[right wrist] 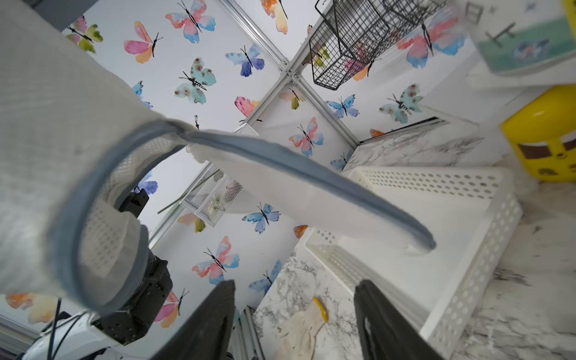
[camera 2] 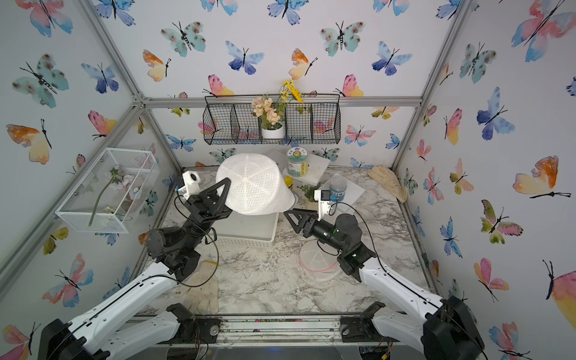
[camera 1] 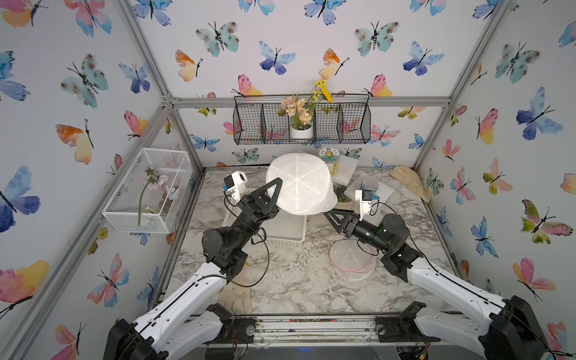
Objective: Turn the laundry bag inside out
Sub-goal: Turn over the laundry bag.
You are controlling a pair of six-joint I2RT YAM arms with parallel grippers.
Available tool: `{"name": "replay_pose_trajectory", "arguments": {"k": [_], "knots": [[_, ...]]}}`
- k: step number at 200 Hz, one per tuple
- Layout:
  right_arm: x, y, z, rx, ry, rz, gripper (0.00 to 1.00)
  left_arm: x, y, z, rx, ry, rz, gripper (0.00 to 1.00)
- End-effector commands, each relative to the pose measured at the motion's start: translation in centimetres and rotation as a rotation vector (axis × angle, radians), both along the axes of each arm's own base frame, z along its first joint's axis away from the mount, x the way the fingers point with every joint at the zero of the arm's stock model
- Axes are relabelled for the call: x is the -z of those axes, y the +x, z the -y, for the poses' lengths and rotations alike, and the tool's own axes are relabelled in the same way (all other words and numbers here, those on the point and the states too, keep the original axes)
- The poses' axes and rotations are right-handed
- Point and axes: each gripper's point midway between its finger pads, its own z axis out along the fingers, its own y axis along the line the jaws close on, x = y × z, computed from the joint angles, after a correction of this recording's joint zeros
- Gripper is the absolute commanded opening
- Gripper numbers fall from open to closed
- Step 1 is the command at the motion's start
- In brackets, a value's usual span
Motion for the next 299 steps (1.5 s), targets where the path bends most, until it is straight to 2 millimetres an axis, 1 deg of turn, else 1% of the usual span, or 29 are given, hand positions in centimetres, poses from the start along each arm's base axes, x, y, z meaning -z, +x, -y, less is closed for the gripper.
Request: {"name": "replay_pose_trajectory", "arguments": {"k": [1,9,13,22,29,35,43,59,72,80,84,109,126,139,156,176,185,193,200,216,237,259,286,289,295,299], "knots": [[2.7,-0.2,1.8,0.055,-0.310,0.127,0.68,3.5,2.7,-0.7,-0.092,0.028,-0.201,0.00],[3.6,-1.2,1.6,-0.008,-0.379,0.177,0.68,4.0,2.8,-0.9,-0.102,0.026,-0.218,0.00],[4.2,-2.2,1.2,-0.070,-0.414,0.214,0.68,4.2,2.8,-0.9,-0.099,0.026,-0.217,0.00],[5.1,-3.7,0.8,-0.169,-0.458,0.265,0.68,4.0,2.6,-0.7,-0.087,0.031,-0.197,0.00],[5.4,-4.3,0.6,-0.210,-0.480,0.279,0.68,3.7,2.2,-0.4,-0.077,0.043,-0.164,0.00],[5.3,-4.3,0.7,-0.214,-0.490,0.288,0.68,3.4,1.8,-0.2,-0.069,0.054,-0.125,0.00],[4.7,-4.0,0.9,-0.193,-0.507,0.301,0.69,3.2,1.3,0.1,-0.048,0.075,-0.079,0.00],[3.0,-3.3,1.4,-0.127,-0.511,0.350,0.72,3.1,0.2,0.4,0.008,0.110,0.013,0.00],[1.5,-2.6,2.0,-0.061,-0.505,0.383,0.73,3.7,-0.3,0.4,0.055,0.136,0.053,0.00],[0.6,-2.5,2.2,-0.041,-0.496,0.400,0.73,4.0,-0.6,0.3,0.075,0.143,0.078,0.00],[0.2,-2.6,2.3,-0.036,-0.491,0.409,0.73,4.4,-1.1,0.5,0.107,0.166,0.095,0.00],[-2.3,-4.4,1.6,-0.127,-0.463,0.492,0.75,6.1,-1.8,0.8,0.199,0.236,0.131,0.00],[-4.3,-5.4,1.3,-0.173,-0.431,0.520,0.75,6.4,-3.3,1.5,0.266,0.283,0.208,0.00],[-5.5,-5.9,0.8,-0.214,-0.392,0.496,0.76,6.3,-4.5,1.9,0.298,0.326,0.280,0.00],[-6.7,-6.5,-0.2,-0.298,-0.334,0.418,0.75,6.8,-5.7,2.4,0.313,0.414,0.356,0.00],[-7.8,-6.9,-1.2,-0.369,-0.269,0.299,0.71,7.5,-6.1,2.9,0.296,0.521,0.420,0.00],[-8.2,-6.7,-1.4,-0.375,-0.251,0.256,0.71,7.6,-6.3,3.1,0.297,0.549,0.444,0.00],[-8.4,-6.5,-1.6,-0.372,-0.232,0.207,0.70,7.5,-6.5,3.2,0.299,0.565,0.466,0.00],[-8.5,-6.7,-1.8,-0.393,-0.216,0.183,0.70,7.6,-6.7,3.2,0.303,0.578,0.484,0.00],[-8.4,-7.2,-2.1,-0.437,-0.191,0.138,0.68,8.0,-6.4,3.5,0.305,0.610,0.486,0.00],[-7.8,-7.9,-2.8,-0.518,-0.162,0.082,0.60,8.5,-5.9,3.8,0.319,0.632,0.478,0.00],[-7.6,-8.5,-3.1,-0.582,-0.153,0.054,0.36,9.1,-5.2,4.2,0.339,0.650,0.454,0.00],[-7.9,-8.9,-3.3,-0.618,-0.137,0.064,0.16,9.7,-4.4,4.5,0.333,0.667,0.437,0.00],[-8.0,-8.8,-3.3,-0.617,-0.136,0.065,0.12,9.9,-4.2,4.6,0.328,0.671,0.431,0.03],[-8.0,-8.7,-3.4,-0.609,-0.135,0.071,0.06,10.1,-3.7,4.7,0.313,0.684,0.413,0.16],[-8.1,-8.5,-3.3,-0.595,-0.136,0.075,0.02,10.3,-3.3,4.7,0.300,0.695,0.405,0.23]]}}
